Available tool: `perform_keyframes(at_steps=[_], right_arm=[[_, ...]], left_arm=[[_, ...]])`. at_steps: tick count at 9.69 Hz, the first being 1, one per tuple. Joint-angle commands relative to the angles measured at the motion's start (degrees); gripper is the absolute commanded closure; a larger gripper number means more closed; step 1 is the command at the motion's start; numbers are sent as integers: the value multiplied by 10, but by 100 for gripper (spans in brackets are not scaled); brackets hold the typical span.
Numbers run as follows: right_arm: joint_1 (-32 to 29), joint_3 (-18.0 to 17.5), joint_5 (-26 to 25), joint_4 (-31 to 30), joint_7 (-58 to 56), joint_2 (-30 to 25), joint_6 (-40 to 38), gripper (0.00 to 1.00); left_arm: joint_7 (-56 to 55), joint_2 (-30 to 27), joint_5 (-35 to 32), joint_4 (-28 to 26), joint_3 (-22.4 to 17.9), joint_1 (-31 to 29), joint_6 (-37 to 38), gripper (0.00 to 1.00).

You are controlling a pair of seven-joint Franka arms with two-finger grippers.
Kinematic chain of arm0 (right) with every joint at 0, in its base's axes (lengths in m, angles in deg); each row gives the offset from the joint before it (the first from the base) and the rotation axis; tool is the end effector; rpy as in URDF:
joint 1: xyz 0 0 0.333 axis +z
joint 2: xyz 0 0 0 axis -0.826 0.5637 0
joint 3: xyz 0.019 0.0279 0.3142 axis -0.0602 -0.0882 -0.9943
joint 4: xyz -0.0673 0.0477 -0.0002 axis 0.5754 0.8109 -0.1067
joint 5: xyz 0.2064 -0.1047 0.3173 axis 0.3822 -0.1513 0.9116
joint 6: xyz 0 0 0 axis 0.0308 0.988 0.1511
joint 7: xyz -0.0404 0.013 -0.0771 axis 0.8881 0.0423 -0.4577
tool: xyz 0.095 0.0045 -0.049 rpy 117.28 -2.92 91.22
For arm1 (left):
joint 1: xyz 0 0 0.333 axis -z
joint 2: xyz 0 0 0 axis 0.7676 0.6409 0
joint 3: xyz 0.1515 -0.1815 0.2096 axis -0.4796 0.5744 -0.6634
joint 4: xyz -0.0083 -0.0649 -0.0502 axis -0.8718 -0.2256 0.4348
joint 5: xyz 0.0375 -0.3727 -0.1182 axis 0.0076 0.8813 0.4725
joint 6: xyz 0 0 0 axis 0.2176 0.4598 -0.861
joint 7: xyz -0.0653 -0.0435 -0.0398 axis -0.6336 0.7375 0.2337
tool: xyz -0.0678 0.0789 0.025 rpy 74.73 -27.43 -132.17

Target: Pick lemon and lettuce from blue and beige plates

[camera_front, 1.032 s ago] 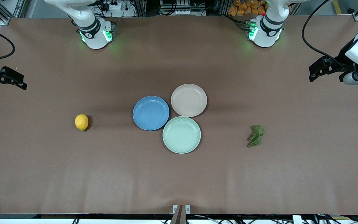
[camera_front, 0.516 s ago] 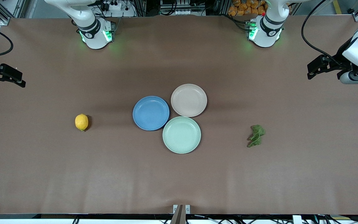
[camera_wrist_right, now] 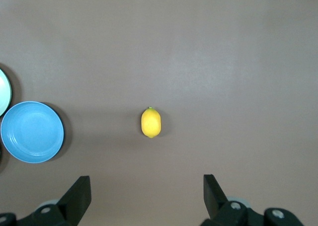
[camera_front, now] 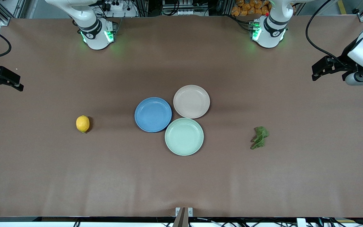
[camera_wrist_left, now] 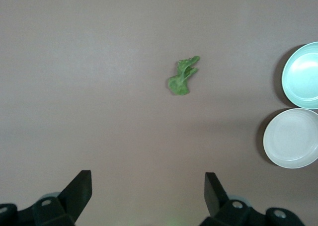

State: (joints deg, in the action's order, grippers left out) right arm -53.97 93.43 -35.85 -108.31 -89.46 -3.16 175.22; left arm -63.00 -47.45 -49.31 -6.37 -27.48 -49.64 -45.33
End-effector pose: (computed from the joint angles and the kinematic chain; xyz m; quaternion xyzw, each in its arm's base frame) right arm 0.5708 -0.0246 0.6394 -0.9994 -0.0282 -0.0214 0.0029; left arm 0.5480 -0.0792 0.6464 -0.9999 0.0126 0.0005 0.0094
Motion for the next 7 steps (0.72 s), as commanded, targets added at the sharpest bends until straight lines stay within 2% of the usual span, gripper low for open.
perform_keyframes(at_steps=[1, 7], right_arm=[[-13, -11, -4, 3, 8, -1, -2, 0], [-13, -11, -10, 3, 9, -8, -24, 0]], left_arm=[[14, -2, 5, 0, 0, -2, -11, 0], [13, -1, 5, 0, 0, -2, -11, 0]])
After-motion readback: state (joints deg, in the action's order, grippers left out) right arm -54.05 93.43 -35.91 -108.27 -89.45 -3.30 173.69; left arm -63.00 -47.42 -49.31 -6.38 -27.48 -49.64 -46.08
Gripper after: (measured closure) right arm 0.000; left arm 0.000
